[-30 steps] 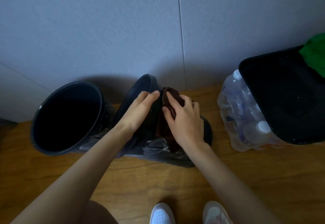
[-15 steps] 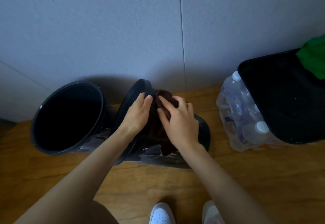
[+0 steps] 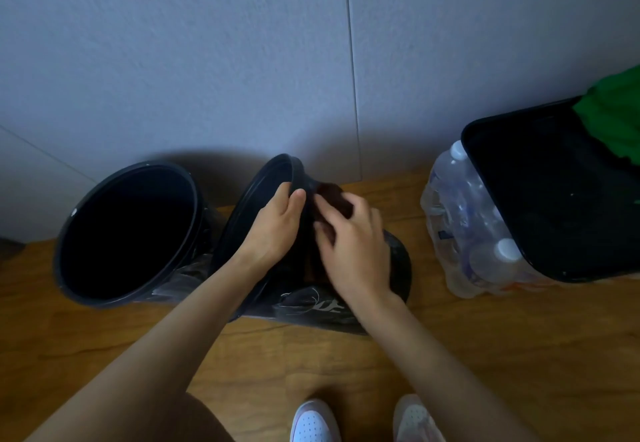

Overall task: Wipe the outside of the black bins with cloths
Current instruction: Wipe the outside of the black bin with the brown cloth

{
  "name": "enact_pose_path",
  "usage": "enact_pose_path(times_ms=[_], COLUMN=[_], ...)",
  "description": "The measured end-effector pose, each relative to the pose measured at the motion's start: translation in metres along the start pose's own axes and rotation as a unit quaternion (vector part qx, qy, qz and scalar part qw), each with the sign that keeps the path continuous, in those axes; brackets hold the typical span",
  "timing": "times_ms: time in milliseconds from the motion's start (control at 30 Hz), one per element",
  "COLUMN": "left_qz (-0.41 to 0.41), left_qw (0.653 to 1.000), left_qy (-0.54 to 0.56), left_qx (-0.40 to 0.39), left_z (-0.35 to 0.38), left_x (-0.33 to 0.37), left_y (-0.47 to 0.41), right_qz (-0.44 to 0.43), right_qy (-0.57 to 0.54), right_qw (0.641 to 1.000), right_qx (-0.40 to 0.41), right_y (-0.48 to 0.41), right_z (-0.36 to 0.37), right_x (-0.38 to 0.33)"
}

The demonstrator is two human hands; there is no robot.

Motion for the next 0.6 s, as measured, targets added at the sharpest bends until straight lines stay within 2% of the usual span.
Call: enact_pose_path(times_ms=[133, 433, 500, 600], left_qz=[-0.023, -0.006, 0.001, -0.002], left_qw=[0.999, 1.0, 1.0, 1.0], left_qy=[0.028, -0.002, -0.011, -0.008], left_qx=[0.007, 0.004, -0.003, 0.002], left_z=[-0.002, -0.004, -0.001, 0.002], left_x=[-0.003, -0.001, 0.002, 0.003], left_y=[0.0, 0.002, 0.002, 0.002], right_qz=[-0.031, 0.171, 0.163, 0.079], right_qy=[-0.001, 0.071, 0.065, 0.009], right_qw=[1.0, 0.979, 0.982, 0.996], right_qx=[0.003, -0.085, -0.071, -0.029], right_y=[-0.007, -0.005, -0.002, 0.002], right_z=[0.004, 0.016, 0.012, 0.005], right_x=[-0.017, 0.104, 0.094, 0.044])
Point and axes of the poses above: each hand's wrist, its own y-axis away from the middle knuckle, its own z-axis out of the palm, x = y × z, the point moved 7 cm from there along -y, towards the middle knuckle, and after that the axes turned 3 degrees about x, right-handed, at the moved point
